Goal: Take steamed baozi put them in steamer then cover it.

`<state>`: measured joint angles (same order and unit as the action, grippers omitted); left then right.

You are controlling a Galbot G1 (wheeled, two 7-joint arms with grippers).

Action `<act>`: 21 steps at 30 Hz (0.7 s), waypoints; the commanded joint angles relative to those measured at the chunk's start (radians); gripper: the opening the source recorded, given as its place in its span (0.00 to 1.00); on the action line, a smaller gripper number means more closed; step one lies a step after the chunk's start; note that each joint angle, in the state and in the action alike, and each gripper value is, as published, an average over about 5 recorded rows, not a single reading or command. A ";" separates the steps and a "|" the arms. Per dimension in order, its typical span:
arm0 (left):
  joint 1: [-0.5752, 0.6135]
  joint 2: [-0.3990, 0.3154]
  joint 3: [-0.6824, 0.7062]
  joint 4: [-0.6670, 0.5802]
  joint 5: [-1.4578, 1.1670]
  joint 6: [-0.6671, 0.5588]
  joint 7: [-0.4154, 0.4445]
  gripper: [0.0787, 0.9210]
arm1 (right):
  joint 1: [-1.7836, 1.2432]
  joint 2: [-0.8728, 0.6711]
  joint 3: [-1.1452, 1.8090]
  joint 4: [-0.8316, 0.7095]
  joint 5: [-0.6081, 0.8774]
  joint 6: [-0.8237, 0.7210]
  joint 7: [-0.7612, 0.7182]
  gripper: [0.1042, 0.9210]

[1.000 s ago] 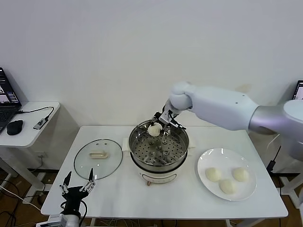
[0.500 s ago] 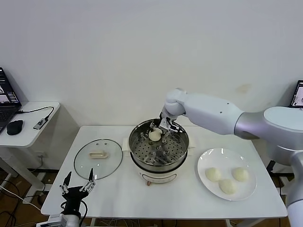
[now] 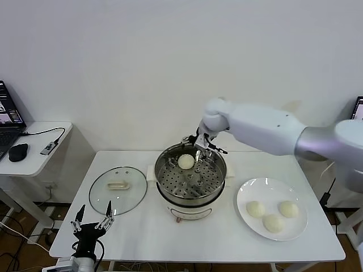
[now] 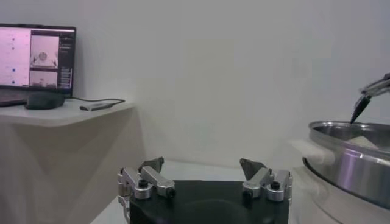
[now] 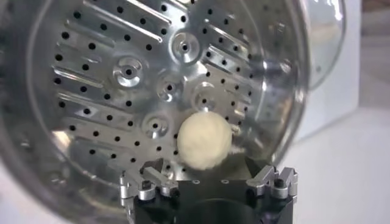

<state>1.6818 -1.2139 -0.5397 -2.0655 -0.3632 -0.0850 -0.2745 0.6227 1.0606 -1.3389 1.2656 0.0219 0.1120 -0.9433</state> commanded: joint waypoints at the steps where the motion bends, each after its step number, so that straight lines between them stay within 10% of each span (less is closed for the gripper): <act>1: -0.005 0.007 0.003 -0.003 0.001 0.012 0.000 0.88 | 0.112 -0.276 -0.024 0.260 0.253 -0.387 -0.067 0.88; 21: -0.013 0.027 -0.005 0.006 0.005 0.012 0.003 0.88 | -0.090 -0.714 0.018 0.439 0.134 -0.458 -0.040 0.88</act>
<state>1.6686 -1.1896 -0.5414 -2.0615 -0.3589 -0.0744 -0.2726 0.6193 0.5016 -1.3390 1.6285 0.1766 -0.2793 -0.9786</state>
